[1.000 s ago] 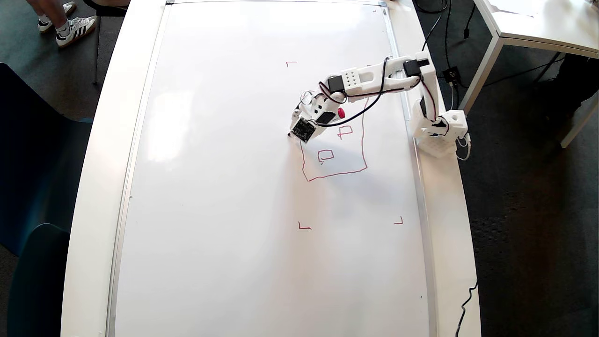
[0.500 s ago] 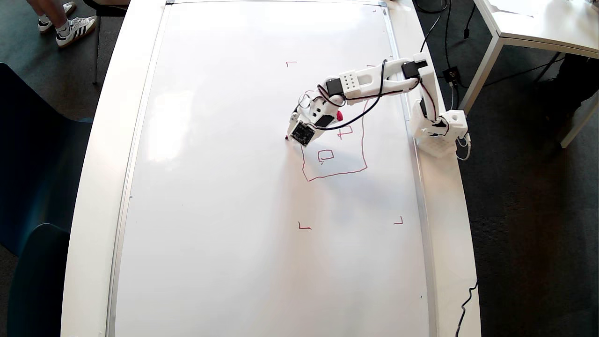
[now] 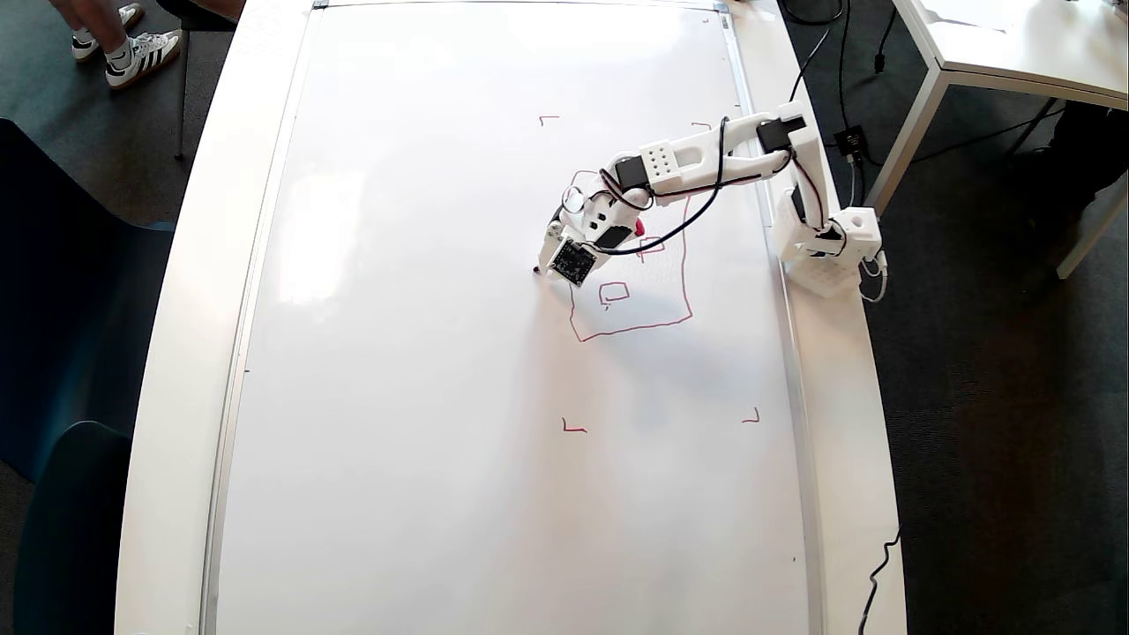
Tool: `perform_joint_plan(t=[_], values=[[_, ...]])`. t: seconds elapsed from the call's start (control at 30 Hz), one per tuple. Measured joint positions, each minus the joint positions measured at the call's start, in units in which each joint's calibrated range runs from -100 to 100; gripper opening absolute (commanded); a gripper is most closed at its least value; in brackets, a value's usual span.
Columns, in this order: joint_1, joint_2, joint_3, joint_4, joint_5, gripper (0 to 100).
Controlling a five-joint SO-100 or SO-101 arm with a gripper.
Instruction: Draw on a whiteboard a robot head using a pen attached to the gripper
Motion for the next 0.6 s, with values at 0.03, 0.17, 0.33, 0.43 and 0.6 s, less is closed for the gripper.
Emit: perform_joint_plan(t=[0.03, 0.17, 0.33, 0.43, 0.6], values=[[0.00, 0.08, 0.00, -0.25, 0.00, 1], [0.00, 0.08, 0.00, -0.59, 0.00, 1], [0.00, 0.17, 0.00, -2.79, 0.00, 1], [0.15, 0.17, 0.00, -2.87, 0.00, 1], [1.21, 0.17, 0.00, -2.87, 0.00, 1]])
